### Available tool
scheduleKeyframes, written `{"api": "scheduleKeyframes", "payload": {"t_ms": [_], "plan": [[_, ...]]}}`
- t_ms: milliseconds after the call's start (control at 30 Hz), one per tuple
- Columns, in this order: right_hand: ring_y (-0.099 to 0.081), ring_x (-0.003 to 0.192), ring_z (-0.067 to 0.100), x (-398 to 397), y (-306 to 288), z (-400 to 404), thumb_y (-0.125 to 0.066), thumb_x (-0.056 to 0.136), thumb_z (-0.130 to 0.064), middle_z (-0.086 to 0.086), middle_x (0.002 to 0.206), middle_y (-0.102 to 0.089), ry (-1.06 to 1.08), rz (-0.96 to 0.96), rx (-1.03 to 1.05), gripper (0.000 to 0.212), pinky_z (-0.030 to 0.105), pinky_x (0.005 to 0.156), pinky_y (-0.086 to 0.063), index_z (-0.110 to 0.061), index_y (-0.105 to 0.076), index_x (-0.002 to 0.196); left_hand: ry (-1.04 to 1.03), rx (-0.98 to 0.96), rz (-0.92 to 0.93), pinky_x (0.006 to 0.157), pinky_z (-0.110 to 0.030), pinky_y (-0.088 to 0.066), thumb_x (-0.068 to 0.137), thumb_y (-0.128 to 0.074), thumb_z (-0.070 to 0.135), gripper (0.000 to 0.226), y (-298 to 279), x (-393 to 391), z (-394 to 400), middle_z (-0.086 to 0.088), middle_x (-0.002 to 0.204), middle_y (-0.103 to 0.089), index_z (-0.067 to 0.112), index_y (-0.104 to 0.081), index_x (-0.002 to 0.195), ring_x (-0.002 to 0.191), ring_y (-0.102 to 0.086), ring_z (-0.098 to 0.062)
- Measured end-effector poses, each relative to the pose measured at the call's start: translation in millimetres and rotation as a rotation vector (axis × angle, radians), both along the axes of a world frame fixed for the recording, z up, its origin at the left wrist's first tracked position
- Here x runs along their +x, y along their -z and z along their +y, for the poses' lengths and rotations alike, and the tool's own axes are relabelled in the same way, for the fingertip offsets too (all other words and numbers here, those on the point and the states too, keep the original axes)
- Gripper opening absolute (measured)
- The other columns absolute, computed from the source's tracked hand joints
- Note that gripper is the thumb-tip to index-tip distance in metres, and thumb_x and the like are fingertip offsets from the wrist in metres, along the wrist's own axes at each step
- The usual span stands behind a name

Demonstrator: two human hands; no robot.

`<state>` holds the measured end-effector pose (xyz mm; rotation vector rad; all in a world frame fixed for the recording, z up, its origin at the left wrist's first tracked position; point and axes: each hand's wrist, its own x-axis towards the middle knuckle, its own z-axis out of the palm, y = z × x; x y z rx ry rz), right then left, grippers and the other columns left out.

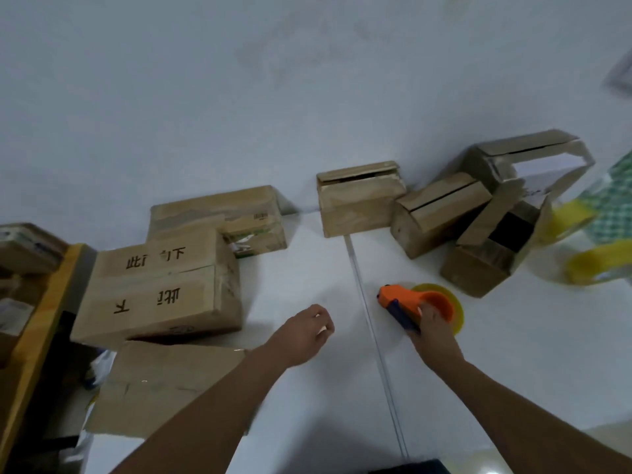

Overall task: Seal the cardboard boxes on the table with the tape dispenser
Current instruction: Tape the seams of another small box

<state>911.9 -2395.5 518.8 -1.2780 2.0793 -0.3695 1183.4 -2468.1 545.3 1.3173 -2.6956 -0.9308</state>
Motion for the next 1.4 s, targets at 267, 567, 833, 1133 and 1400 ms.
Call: {"api": "scheduleKeyframes", "payload": {"t_ms": [267,567,833,1133,1400], "plan": [[-0.056,0.105,0.029,-39,-23,-19,-0.044,0.097,-0.008,0.013,0.119,-0.057,-0.163,0.017,0.096,0.032,0.035,0.087,-0.046,-0.004,-0.047,0.129,-0.111,0.007,0.091,0.092,-0.026,-0.046,0.099,-0.053,0.012,0.019,-11,-73,-13,-0.001,0.122,-0.057,0.011,-0.068,0.111,0.101,-0.060,-0.015],[-0.068,0.081,0.013,-143,-140,-28,-0.054,0.097,-0.024,-0.003,0.085,-0.074,0.441,-0.819,-0.297,0.018,0.023,0.067,-0.049,-0.020,-0.070,0.088,-0.485,0.167,0.372,0.066,-0.004,-0.044,0.100,-0.055,0.025,0.017,-32,-199,-45,0.010,0.123,-0.055,0.029,-0.060,0.116,0.092,-0.059,0.004],[-0.062,0.075,0.012,-206,-175,-34,-0.047,0.101,-0.034,-0.002,0.086,-0.066,0.427,-0.373,-0.561,0.022,0.026,0.060,-0.045,-0.016,-0.060,0.100,-0.265,0.205,0.256,0.109,-0.035,-0.038,0.098,-0.060,0.026,0.066,-54,-318,-58,-0.008,0.150,-0.042,0.008,-0.028,0.152,0.135,-0.043,-0.024],[-0.061,0.076,0.009,-221,-160,-29,-0.050,0.099,-0.041,-0.008,0.083,-0.065,0.471,-0.445,-0.555,0.024,0.024,0.062,-0.043,-0.021,-0.060,0.091,-0.208,-0.019,-0.094,0.105,-0.042,-0.044,0.105,-0.035,0.022,0.049,-38,-330,-76,-0.012,0.141,-0.053,0.023,-0.030,0.153,0.126,-0.053,-0.031],[-0.057,0.058,0.004,-183,-162,-26,-0.055,0.091,-0.055,-0.008,0.063,-0.063,0.365,-0.480,-0.494,0.041,0.026,0.060,-0.041,-0.019,-0.062,0.074,-0.025,0.081,0.076,0.110,-0.032,-0.041,0.103,-0.045,0.017,0.044,-45,-189,-51,0.001,0.141,-0.054,0.039,-0.042,0.140,0.127,-0.053,-0.020]]}}
